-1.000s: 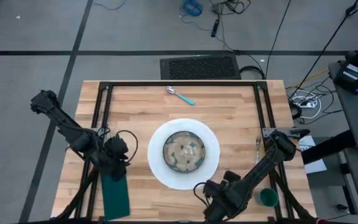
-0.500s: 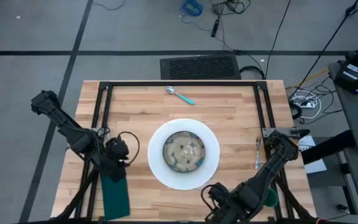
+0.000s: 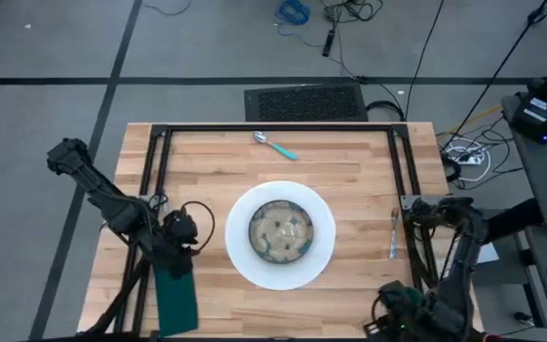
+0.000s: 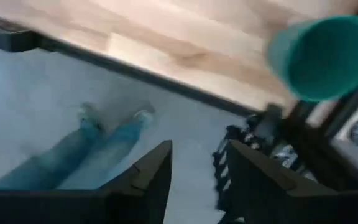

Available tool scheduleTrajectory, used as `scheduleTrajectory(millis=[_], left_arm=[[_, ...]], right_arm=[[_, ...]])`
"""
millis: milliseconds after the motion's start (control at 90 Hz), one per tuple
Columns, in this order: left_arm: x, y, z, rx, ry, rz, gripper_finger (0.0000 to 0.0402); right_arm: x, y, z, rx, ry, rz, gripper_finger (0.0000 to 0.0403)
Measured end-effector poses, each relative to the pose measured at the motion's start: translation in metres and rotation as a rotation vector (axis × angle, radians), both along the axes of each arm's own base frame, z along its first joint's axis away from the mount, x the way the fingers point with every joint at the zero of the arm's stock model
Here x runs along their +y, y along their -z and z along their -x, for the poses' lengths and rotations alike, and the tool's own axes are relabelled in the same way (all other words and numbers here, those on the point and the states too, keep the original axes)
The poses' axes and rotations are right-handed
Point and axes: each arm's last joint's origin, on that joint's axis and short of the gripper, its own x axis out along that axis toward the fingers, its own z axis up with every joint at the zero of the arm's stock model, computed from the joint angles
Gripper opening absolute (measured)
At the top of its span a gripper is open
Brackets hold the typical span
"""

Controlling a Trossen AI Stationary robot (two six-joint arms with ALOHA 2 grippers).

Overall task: Set table place
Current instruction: Put the dark green cup on the top right of the white table mat

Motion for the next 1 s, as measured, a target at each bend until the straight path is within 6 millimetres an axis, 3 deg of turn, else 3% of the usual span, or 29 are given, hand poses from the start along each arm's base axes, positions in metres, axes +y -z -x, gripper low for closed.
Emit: scheduleTrajectory(millis=[178,356,522,1000], left_arm=[[0.000,0.000,0.000,0.004,0.022,0.001,0.0134],[-0.001,0.000,0.000,0.007,0.024,0.004,0.0134],[-0.001,0.000,0.000,0.008,0.024,0.004,0.0134],[0.001,0.000,0.000,0.001,0.020,-0.025,0.0134]], right_arm=[[-0.022,0.021,0.015,0.042,-0.001,-0.010,0.0140],[-0.039,0.056,0.026,-0.002,0.004,-0.096,0.0139],[-0.053,0.083,0.034,0.097,0.016,-0.082,0.0139],[-0.060,0.137,0.037,0.126,-0.007,-0.132,0.0127]])
